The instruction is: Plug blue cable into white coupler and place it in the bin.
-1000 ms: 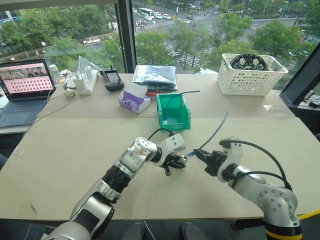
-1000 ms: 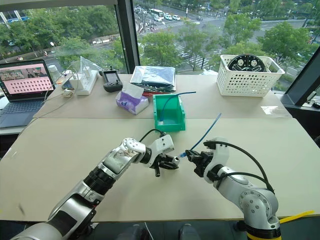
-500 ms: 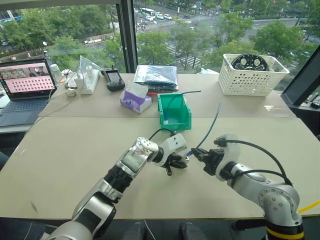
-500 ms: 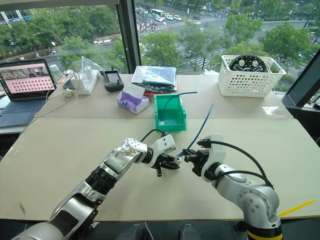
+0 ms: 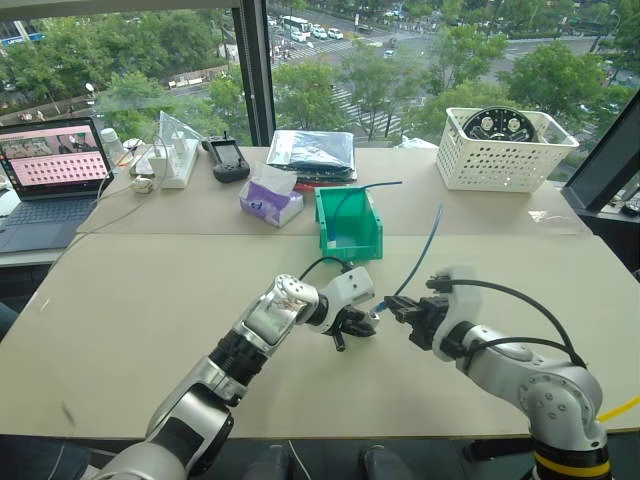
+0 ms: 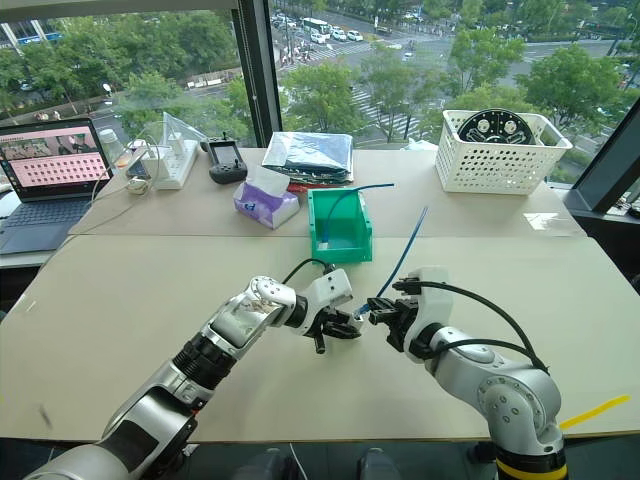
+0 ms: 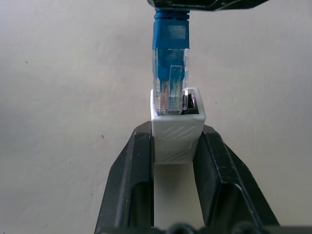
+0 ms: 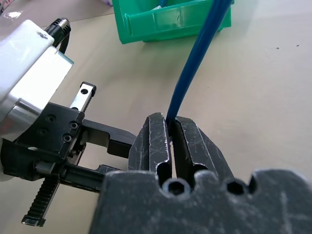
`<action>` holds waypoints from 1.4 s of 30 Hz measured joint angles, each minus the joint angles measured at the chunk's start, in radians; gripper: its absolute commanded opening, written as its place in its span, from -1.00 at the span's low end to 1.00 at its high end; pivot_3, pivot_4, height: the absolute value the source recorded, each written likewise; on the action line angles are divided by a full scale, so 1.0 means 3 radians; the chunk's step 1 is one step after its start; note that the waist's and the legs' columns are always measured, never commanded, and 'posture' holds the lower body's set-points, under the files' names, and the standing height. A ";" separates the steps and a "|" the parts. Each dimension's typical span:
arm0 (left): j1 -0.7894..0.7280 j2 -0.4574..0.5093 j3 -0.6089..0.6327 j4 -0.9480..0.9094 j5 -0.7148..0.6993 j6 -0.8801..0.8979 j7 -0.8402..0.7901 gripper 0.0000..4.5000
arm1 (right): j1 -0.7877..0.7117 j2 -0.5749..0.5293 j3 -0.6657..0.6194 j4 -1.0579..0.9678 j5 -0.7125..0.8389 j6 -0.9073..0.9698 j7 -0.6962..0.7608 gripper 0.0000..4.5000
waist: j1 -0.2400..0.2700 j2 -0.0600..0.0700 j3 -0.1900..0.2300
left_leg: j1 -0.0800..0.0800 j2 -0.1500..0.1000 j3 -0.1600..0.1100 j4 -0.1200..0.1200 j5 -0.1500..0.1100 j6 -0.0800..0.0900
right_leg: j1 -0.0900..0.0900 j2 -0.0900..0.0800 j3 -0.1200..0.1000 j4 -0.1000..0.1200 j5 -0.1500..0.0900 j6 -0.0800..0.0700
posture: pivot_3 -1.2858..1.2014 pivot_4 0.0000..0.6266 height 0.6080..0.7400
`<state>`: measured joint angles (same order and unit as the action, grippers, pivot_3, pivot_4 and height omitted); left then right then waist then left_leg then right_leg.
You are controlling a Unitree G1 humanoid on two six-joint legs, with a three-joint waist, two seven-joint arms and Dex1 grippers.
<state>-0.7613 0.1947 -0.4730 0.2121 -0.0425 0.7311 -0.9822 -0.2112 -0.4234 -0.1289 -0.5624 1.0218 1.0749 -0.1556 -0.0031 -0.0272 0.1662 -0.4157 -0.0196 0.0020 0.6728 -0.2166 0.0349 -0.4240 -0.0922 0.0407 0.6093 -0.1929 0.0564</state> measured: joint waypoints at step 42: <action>-0.0045 -0.0069 0.0012 0.0083 -0.0006 0.0030 0.0071 -0.72 | -0.0013 0.0106 0.0026 -0.0188 -0.0061 0.0178 -0.0139 -1.00 | 0.0003 0.0000 0.0000 | -0.0002 0.0001 0.0000 0.0009 0.0000 0.0000 | 0.0001 0.0000 0.0000 0.0002 -0.0003 0.0006 | 0.03 -0.52 1.00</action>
<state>-0.7749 0.1740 -0.4695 0.2370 -0.0444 0.7402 -0.9607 -0.2152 -0.3915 -0.1211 -0.6187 1.0035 1.1283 -0.1974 -0.0021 -0.0272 0.1662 -0.4161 -0.0193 0.0020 0.6757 -0.2167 0.0350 -0.4238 -0.0921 0.0407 0.6100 -0.1938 0.0581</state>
